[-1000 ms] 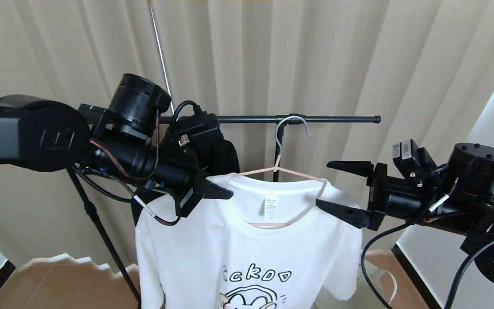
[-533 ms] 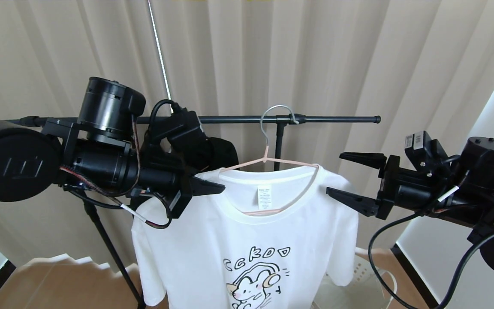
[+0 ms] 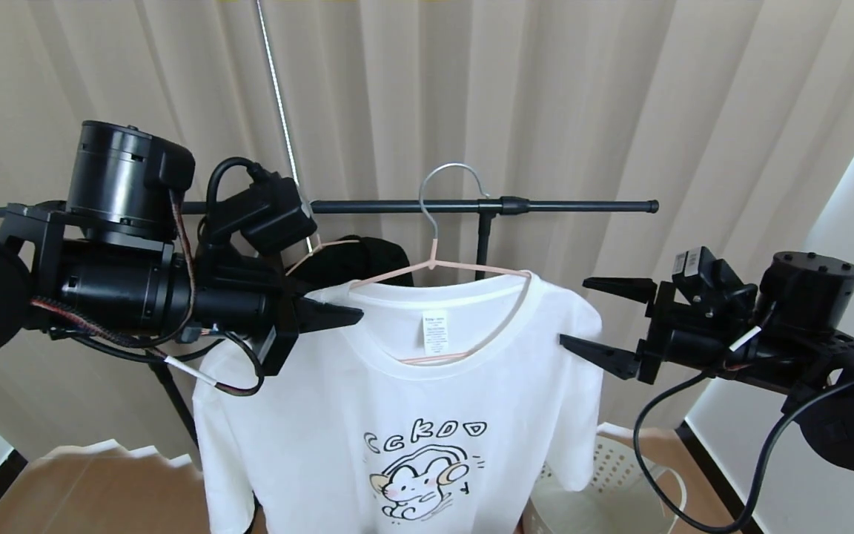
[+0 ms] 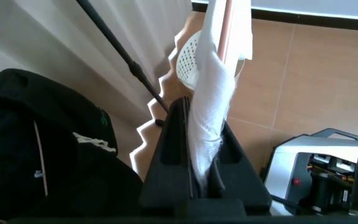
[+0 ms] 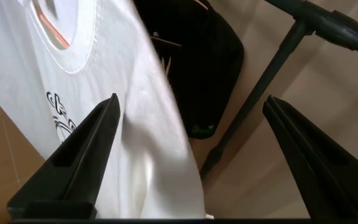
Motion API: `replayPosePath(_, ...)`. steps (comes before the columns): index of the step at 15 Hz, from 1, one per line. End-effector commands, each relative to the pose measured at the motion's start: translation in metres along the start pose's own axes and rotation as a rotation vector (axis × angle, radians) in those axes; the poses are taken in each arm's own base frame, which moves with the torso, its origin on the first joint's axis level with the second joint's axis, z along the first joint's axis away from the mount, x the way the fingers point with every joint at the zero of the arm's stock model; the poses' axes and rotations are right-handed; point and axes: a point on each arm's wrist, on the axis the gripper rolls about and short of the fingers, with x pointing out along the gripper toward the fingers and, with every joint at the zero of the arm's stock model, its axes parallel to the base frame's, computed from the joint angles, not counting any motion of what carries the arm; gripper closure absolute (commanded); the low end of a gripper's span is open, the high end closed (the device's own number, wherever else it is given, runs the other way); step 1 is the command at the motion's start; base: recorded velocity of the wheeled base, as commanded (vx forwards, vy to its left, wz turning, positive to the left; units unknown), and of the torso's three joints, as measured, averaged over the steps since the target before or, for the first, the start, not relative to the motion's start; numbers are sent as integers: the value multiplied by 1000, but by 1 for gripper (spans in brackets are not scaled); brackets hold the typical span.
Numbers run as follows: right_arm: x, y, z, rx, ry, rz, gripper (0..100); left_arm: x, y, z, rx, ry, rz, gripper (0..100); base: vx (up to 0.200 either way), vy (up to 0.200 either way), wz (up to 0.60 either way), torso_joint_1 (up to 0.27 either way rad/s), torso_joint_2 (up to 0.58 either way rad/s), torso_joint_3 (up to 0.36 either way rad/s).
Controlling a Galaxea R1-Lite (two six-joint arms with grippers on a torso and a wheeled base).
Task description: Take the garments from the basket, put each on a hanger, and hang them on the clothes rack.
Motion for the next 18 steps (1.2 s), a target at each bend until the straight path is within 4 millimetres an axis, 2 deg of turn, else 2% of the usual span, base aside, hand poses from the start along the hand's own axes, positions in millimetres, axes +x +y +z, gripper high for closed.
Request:
replayPosePath(1, 3, -4, -10, 20, 21, -2, 0, -3, -1, -2, 6, -9, 14, 100, 0, 0, 0, 0, 0, 0)
replayPosePath(5, 6, -7, -19, 32, 37, -3, 0, -1, 0, -7, 15, -36, 47, 100, 0, 0, 0, 0, 0, 0)
replayPosePath(12, 4, -13, -24, 23, 45, -19, 0, -8, 10, -7, 15, -55, 104, 100, 0, 0, 0, 0, 0, 0)
replayPosePath(18, 6, -19, -31, 31, 55, -27, 0, -13, 8, -3, 25, -71, 113, 100, 0, 0, 0, 0, 0, 0)
